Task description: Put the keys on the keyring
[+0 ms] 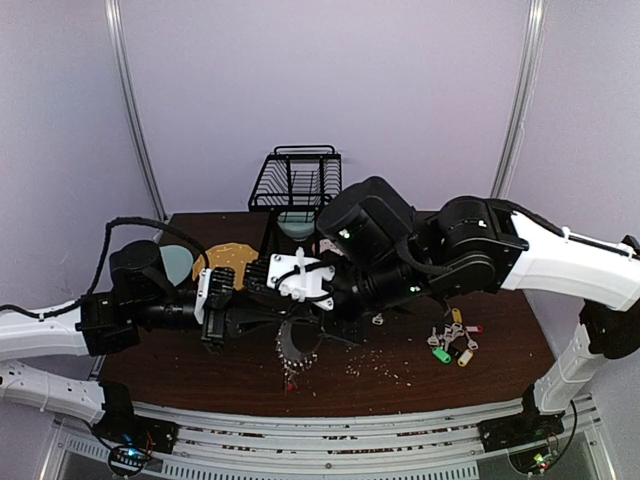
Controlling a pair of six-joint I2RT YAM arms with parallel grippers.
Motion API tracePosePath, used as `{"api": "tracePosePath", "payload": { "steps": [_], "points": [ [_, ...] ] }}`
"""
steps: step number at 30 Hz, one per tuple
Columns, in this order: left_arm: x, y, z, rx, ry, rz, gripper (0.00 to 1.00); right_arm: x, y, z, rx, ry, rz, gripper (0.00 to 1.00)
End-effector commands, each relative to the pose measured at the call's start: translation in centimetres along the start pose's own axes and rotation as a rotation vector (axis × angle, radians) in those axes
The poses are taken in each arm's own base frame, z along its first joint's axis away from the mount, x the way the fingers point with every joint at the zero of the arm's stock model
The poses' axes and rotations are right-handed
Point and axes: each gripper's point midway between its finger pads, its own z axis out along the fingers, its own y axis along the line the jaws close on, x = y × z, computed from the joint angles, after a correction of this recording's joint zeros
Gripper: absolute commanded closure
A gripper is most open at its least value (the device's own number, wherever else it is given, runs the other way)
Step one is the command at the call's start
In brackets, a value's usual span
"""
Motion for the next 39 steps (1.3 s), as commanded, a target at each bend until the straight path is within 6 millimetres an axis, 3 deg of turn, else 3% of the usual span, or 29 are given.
{"api": "tracePosePath", "payload": {
  "steps": [1, 4, 9, 19, 25, 30, 36, 39],
  "points": [
    [-3.7, 0.2, -1.2, -0.035, -0.183, 0.008, 1.0, -2.3, -0.3, -3.0, 0.012, -0.171, 0.009, 0.89],
    [-5.6, -0.5, -2.6, -0.028, -0.347, -0.045, 1.0, -1.8, 0.8, -3.7, -0.034, -0.321, -0.001, 0.81],
    [-6.8, -2.1, -4.0, 0.048, -0.5, -0.085, 1.0, -3.1, 2.1, -4.9, -0.076, -0.542, -0.01, 0.74],
    [-8.1, -2.6, -5.4, 0.058, -0.601, -0.072, 1.0, -5.0, 3.4, -2.4, -0.164, -0.669, -0.025, 0.74],
    [-8.0, -2.6, -5.7, 0.05, -0.617, -0.077, 1.0, -6.6, 3.0, -2.2, -0.211, -0.772, -0.001, 0.74],
    [-8.0, -2.4, -5.7, 0.036, -0.61, -0.077, 1.0, -6.8, 3.0, -1.4, -0.236, -0.76, 0.01, 0.75],
    [-7.4, -1.2, -5.3, -0.033, -0.557, -0.085, 1.0, -4.8, -0.3, -2.7, -0.151, -0.714, 0.129, 0.75],
    [-7.0, -0.3, -4.8, -0.077, -0.514, -0.095, 1.0, -1.2, -5.2, -2.3, 0.019, -0.59, 0.342, 0.73]
  ]
}}
